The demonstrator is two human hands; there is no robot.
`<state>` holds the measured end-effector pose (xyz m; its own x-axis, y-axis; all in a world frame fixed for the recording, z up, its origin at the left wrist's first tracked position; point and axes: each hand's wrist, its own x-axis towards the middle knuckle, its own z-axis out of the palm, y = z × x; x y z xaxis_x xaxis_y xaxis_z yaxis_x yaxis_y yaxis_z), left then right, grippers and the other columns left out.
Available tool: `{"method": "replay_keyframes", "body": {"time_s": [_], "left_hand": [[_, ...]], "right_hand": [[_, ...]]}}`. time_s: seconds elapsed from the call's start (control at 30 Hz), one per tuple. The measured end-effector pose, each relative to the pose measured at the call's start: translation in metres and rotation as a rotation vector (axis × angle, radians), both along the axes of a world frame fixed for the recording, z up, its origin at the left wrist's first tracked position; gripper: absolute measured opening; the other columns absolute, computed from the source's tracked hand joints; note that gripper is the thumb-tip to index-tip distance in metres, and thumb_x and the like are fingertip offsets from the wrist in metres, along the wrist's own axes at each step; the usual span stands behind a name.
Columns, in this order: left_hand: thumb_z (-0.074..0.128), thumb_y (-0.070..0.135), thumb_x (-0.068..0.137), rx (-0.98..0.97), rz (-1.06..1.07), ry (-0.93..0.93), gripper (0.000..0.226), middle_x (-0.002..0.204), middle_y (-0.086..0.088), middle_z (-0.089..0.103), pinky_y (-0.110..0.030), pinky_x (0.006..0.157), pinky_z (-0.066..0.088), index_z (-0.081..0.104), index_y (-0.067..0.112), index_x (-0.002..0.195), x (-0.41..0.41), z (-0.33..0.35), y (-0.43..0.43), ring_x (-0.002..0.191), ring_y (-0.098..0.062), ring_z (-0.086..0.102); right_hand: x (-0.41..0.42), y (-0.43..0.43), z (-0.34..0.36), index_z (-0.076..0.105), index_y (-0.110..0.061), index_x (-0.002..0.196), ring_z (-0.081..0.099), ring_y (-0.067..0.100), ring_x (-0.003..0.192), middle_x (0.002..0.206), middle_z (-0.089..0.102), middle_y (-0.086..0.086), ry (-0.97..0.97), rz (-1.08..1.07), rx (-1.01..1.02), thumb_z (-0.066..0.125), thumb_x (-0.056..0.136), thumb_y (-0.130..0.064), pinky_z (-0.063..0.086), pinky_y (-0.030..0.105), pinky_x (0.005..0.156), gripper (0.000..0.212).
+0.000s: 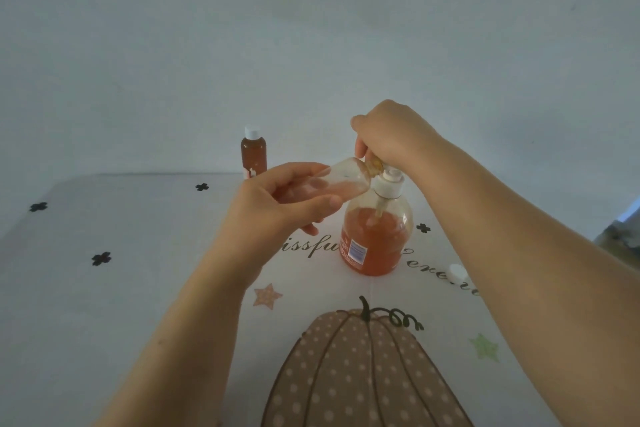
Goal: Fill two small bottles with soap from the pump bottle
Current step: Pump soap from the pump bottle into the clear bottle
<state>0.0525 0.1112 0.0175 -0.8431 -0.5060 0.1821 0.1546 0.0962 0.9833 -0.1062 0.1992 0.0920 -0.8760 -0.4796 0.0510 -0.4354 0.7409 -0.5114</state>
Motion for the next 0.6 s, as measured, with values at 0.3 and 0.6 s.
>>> {"method": "replay_keyframes", "body": {"time_s": [0.3,0.6], "left_hand": [[0.084,0.010,0.071,0.024,0.003,0.029,0.036,0.092,-0.001,0.076,-0.028,0.064,0.057,0.074,0.025,0.102,-0.001,0.000,0.004,0.069,-0.015,0.069],[0.085,0.014,0.068,-0.026,0.002,-0.048,0.040,0.093,0.003,0.076,-0.033,0.071,0.060,0.075,0.025,0.105,-0.002,-0.002,-0.004,0.070,-0.020,0.071]], "right_hand": [[0.003,0.002,0.005,0.076,-0.006,0.092,0.069,0.027,0.078,0.083,0.076,0.004,0.012,0.006,-0.006,0.043,0.094,-0.020,0.054,0.036,0.084,0.036],[-0.003,-0.004,-0.005,0.077,-0.004,0.096,0.062,0.028,0.072,0.091,0.078,0.012,-0.077,0.004,0.075,0.044,0.091,-0.013,0.050,0.034,0.078,0.035]]}}
